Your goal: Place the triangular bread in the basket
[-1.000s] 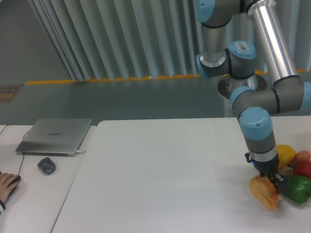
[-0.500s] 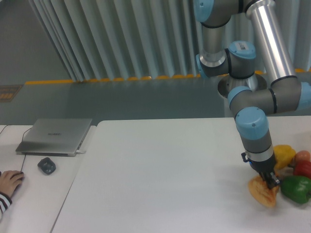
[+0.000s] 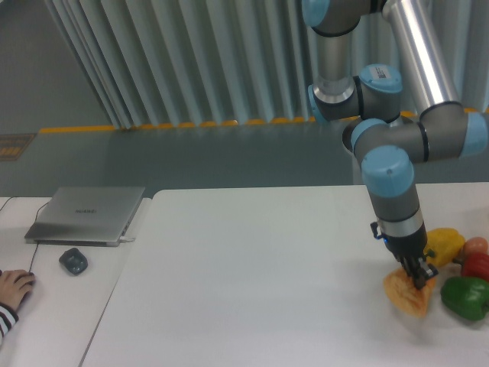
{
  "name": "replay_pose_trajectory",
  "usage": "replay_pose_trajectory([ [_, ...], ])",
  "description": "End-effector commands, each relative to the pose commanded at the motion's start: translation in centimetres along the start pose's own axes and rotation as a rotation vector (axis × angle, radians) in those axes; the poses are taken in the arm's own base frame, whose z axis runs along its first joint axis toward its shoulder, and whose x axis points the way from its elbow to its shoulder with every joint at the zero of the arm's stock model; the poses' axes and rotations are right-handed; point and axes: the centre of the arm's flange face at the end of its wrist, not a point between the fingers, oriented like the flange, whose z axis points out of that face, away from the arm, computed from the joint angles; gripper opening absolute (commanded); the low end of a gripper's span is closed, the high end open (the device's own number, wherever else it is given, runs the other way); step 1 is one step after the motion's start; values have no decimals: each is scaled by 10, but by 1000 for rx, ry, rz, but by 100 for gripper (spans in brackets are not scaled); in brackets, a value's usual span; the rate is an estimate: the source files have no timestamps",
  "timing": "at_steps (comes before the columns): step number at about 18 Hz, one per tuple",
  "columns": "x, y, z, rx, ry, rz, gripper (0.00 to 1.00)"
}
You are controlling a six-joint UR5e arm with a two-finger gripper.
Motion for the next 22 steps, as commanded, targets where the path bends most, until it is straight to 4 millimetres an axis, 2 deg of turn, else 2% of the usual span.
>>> replay_pose_trajectory([
  [2,-7,20,-12,21,3,19,4],
  [8,-28,117,-30,30,40,108,4],
  [9,-31,137,-29,25,46,127,4],
  [11,-37,165,-24,17,55,153,4],
  [12,-42,189,-26,12,50,171,5],
  [16,-51,251,-18,2,61,227,5],
  [20,-57,327,-3,-1,74,286,9],
  [22,-57,345,0,29,66,297,11],
])
